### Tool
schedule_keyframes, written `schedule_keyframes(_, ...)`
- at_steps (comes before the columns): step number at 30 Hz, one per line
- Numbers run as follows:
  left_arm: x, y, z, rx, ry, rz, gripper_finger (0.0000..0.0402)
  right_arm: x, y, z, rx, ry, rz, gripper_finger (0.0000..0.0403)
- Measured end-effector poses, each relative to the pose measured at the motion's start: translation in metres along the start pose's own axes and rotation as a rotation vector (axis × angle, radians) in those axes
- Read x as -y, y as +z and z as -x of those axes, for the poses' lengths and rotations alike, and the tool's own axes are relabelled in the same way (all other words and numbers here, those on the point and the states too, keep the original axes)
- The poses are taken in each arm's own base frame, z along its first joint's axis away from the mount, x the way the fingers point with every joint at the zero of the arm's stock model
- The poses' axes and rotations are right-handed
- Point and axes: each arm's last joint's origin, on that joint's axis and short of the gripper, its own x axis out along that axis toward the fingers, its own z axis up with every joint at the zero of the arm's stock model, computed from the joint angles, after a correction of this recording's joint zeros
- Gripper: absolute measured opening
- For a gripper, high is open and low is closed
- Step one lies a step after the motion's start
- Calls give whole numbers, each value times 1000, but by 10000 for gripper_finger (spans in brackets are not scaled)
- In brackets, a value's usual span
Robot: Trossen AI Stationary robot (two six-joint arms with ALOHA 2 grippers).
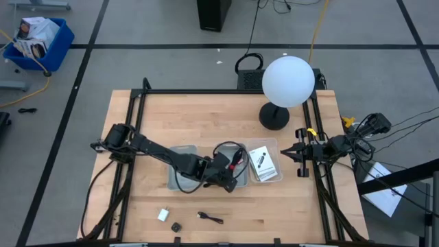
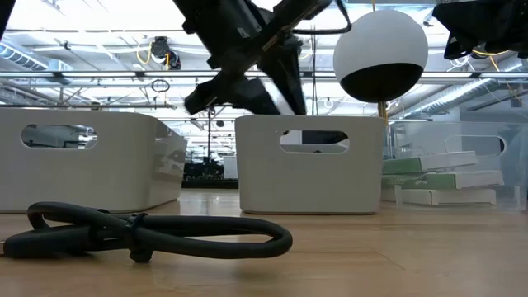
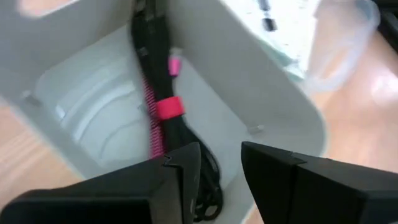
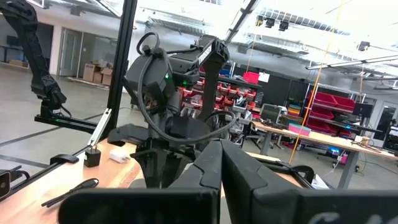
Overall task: Pick and place items into bin
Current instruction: Put the black USB cable into the right gray bin
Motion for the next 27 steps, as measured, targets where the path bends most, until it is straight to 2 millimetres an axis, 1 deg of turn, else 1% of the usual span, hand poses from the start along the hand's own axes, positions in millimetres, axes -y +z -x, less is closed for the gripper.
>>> schedule_keyframes(2, 3, 2, 3, -4, -40, -54, 123, 0, 0, 0, 0, 0, 0, 0)
schedule_keyframes(5, 9, 8, 16, 1, -109, -156, 124, 0, 0, 0, 0, 0, 0, 0)
schedule_keyframes(8, 17, 9, 40, 18, -177, -276, 124, 0, 0, 0, 0, 0, 0, 0)
schedule_keyframes(10, 23, 5, 59, 34, -225, -358, 124, 0, 0, 0, -1, 0, 1, 0)
schedule_keyframes(13, 33, -9, 79, 45, -287, -485, 124, 0, -1, 0, -8, 3, 4, 0)
schedule_keyframes(18, 47, -48, 94, 28, -340, -660, 124, -1, -2, 0, -20, 6, 9, 0)
schedule_keyframes(22, 51, -80, 96, 19, -308, -738, 124, -1, -3, 0, -33, 10, 11, 0)
schedule_keyframes(27, 47, -104, 89, -11, -208, -681, 124, -1, -4, 0, -34, 10, 10, 0)
